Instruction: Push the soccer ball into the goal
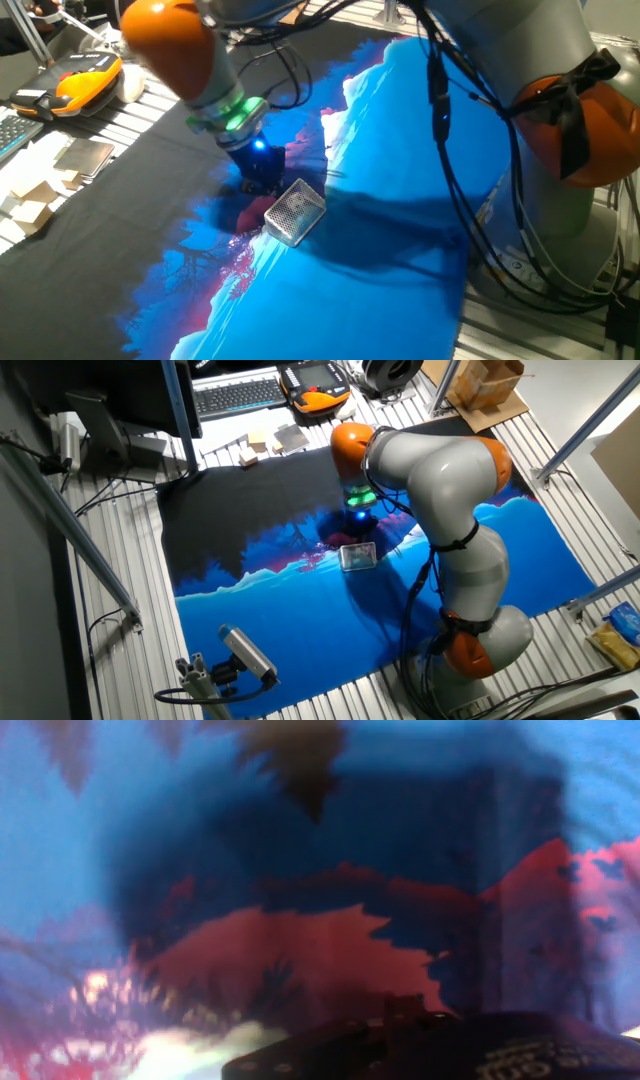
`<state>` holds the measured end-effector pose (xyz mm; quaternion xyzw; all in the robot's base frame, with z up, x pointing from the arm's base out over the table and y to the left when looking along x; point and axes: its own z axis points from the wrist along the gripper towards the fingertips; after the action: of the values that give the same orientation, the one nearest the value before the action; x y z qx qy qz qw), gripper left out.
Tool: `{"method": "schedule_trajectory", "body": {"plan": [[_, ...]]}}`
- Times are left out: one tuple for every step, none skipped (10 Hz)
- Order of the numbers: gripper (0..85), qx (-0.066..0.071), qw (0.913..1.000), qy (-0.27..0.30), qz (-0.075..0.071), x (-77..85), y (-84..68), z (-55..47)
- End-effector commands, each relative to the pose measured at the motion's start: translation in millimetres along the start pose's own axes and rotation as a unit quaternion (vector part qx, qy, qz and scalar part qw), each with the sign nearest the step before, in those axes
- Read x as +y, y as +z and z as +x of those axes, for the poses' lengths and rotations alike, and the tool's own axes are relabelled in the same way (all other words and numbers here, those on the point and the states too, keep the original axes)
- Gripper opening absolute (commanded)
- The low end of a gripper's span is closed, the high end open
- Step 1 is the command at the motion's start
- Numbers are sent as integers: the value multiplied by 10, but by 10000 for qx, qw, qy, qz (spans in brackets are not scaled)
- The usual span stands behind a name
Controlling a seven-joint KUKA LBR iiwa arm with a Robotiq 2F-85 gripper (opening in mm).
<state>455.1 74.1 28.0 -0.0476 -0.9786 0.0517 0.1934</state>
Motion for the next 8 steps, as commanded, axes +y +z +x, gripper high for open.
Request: {"method": "schedule_trajectory", "body": {"plan": [[0,6,10000,-10,37,1,11,9],[0,89,9998,-79,129,-11,7,24],[0,178,9996,-120,157,-20,4,50],[0,182,9995,-149,200,-24,15,90],[0,191,9995,-150,192,-22,32,108],[0,187,9995,-150,215,-19,40,114],[0,196,9994,-160,257,-25,47,124],[0,173,9994,-149,253,-24,41,122]]}}
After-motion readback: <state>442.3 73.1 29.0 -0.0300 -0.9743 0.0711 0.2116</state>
